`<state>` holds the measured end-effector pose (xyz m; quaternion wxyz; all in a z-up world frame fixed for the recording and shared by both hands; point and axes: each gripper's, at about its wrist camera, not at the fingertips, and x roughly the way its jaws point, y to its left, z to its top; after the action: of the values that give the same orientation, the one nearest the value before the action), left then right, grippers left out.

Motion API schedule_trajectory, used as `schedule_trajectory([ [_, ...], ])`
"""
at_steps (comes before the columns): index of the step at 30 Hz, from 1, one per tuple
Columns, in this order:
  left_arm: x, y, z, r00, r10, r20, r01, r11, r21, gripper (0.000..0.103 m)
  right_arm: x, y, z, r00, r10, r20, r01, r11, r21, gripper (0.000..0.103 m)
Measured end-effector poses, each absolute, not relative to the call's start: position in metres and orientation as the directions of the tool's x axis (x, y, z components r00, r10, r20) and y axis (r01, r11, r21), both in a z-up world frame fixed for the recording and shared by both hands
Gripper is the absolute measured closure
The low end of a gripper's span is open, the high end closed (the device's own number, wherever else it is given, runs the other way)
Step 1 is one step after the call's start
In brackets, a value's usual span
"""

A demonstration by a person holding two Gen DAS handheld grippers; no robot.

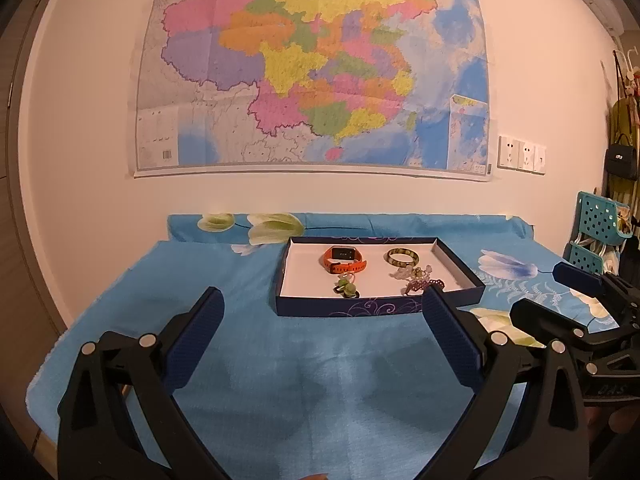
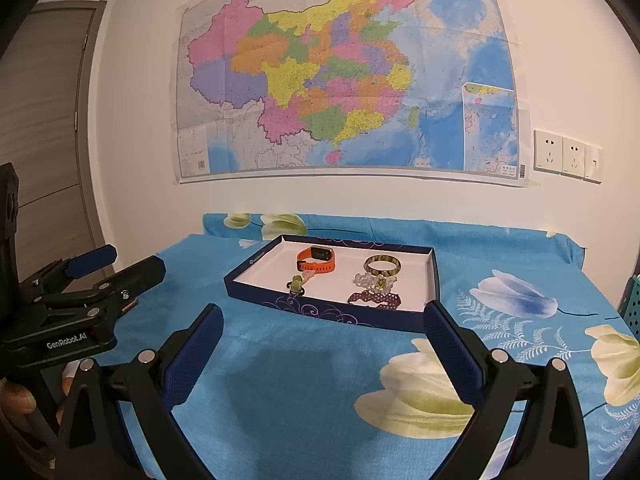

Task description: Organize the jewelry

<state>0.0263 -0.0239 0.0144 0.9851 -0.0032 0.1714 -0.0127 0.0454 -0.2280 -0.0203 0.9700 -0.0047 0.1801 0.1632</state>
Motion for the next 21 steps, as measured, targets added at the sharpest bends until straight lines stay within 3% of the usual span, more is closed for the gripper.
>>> schedule_trajectory([
  [21,0.0186,-0.0265,0.0113,0.96,-0.03,-0.28,0.028,1.0,-0.012,0.006,0.0426,-0.2318,-0.0186,0.895,0.317,-0.314,-0.313,0.948,0.062,0.006],
])
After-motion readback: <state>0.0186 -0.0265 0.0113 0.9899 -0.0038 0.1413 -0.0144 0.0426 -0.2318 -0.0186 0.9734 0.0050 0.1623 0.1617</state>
